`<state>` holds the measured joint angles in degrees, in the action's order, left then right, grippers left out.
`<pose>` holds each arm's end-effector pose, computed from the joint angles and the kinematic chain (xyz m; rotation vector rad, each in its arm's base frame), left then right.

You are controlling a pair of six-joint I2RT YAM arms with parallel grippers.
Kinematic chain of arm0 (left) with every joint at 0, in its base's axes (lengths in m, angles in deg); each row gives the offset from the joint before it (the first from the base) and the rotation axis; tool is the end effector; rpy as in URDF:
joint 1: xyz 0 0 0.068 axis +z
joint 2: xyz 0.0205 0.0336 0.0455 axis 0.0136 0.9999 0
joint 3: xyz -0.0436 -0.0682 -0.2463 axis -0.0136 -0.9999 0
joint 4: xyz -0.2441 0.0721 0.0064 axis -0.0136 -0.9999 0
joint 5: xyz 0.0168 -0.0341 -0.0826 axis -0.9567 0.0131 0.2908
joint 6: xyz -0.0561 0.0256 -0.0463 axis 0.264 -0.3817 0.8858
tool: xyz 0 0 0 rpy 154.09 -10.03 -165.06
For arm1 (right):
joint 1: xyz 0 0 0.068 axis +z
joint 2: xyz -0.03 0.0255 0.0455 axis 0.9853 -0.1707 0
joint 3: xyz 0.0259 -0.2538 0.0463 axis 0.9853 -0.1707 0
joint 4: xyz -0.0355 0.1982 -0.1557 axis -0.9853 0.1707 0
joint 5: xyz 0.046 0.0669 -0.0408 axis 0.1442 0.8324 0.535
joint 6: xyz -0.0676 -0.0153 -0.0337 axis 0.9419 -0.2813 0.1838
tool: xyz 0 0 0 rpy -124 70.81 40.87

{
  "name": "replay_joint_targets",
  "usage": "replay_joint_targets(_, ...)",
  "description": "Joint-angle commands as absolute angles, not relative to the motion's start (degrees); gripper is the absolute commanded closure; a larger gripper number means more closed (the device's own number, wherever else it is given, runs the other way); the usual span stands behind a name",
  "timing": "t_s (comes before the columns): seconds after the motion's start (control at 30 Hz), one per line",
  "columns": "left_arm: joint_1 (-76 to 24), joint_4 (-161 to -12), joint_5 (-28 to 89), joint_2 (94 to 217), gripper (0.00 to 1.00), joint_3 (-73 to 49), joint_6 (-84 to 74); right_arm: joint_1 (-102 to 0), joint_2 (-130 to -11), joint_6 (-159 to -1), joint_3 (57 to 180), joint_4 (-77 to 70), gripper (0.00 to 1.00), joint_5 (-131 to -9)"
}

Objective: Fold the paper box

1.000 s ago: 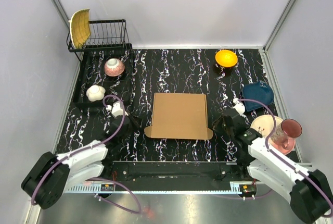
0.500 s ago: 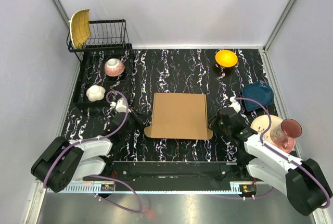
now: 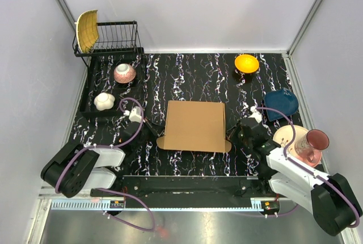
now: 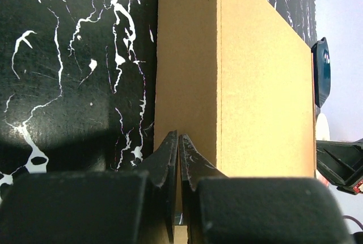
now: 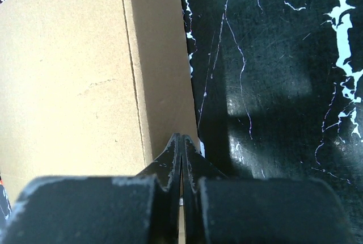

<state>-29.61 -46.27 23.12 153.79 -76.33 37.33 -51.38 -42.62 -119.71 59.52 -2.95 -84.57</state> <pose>0.1979 -0.1172 0.1059 -0.4225 2.0679 -0.9459 0.1851 0.0924 0.1347 0.4229 2.2487 0.5721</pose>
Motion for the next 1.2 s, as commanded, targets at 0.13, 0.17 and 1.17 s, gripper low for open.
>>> replay_joint_targets(0.13, -29.4, -38.6, 29.9, 152.7, 0.97, -76.3, 39.4, -51.7, -37.7, -120.5, 59.4, -4.5, 1.0, -81.6)
replay_joint_targets(0.17, -29.4, -38.8, 30.2, 151.8, 0.97, -76.7, 39.6, -51.8, -36.3, -120.6, 59.5, -4.5, 1.0, -81.2)
replay_joint_targets(1.17, -29.5, -62.0, 30.9, 125.1, 0.97, -74.2, 38.3, -51.8, -28.8, -122.7, 74.0, 9.5, 1.0, -79.0)
